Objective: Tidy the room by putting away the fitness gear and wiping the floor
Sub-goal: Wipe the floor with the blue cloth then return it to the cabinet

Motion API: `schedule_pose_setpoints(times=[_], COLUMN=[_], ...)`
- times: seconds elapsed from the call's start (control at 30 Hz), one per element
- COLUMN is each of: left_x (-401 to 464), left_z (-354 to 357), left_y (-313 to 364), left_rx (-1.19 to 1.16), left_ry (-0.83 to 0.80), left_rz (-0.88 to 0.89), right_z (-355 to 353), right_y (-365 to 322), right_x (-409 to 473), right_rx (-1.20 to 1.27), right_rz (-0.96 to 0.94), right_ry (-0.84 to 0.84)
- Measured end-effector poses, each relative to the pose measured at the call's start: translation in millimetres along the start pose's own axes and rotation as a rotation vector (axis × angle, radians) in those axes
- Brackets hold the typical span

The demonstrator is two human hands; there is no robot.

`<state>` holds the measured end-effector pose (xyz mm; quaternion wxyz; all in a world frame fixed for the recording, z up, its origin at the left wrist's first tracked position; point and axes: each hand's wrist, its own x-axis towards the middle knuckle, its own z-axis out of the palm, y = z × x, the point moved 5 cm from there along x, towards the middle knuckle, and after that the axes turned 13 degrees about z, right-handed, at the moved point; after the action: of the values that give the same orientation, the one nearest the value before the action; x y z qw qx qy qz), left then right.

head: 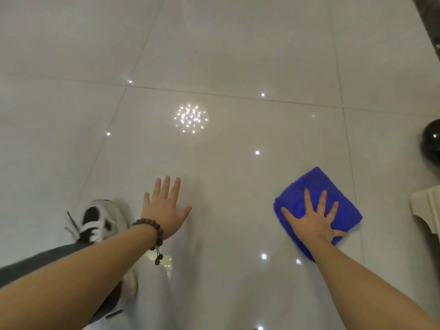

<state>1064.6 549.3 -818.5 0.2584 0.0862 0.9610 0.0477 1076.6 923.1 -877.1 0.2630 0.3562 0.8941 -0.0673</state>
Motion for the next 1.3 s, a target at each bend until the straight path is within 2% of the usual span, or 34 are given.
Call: schedule_pose_setpoints(times=[0.1,0.3,0.43,0.5,0.6,0.67,0.7,0.73,0.77,0.87,0.9,0.93,1.0,1.07,1.17,1.23,1.3], left_x=[41,131,149,147,149,150,149,149,149,151,151,151,154,156,153,149,146], left_z=[4,10,24,30,31,30,30,30,30,28,27,26,20,5,-34,-55,-65], left_y=[-2,-7,-16,-18,-19,-19,-19,-20,-20,-20,-20,-21,-22,-26,-29,-30,-35], left_rx=[-0.006,0.031,0.027,0.053,0.045,0.014,0.008,0.003,0.001,0.005,0.0,-0.011,-0.004,0.027,0.045,0.03,0.053], left_ry=[0.025,0.103,0.139,0.198,0.229,0.223,0.223,0.224,0.222,0.156,0.098,0.026,-0.147,-0.329,-0.466,-0.427,-0.349], left_rz=[0.037,0.111,0.131,0.121,0.12,0.122,0.128,0.137,0.146,0.156,0.156,0.159,0.19,0.232,0.29,0.338,0.39], right_z=[6,12,0,3,39,54,47,33,15,-30,-27,-21,1,27,23,6,-12], right_y=[-10,-11,-27,-59,-132,-156,-157,-150,-139,-105,-112,-128,-175,-207,-202,-167,-110], right_x=[10,32,45,31,-35,-57,-42,-19,9,74,72,59,18,-26,-32,-6,28], right_rx=[0.031,0.044,0.151,0.127,-0.027,-0.148,-0.171,-0.162,-0.113,0.209,0.251,0.252,0.211,0.105,0.028,0.047,0.182], right_rz=[0.032,0.072,0.086,-0.109,-0.629,-0.903,-0.967,-0.933,-0.798,-0.105,0.03,0.042,-0.191,-0.417,-0.529,-0.413,-0.092], right_ry=[0.129,0.279,0.364,0.427,0.501,0.463,0.462,0.492,0.512,0.4,0.383,0.407,0.414,0.326,0.26,0.296,0.249])
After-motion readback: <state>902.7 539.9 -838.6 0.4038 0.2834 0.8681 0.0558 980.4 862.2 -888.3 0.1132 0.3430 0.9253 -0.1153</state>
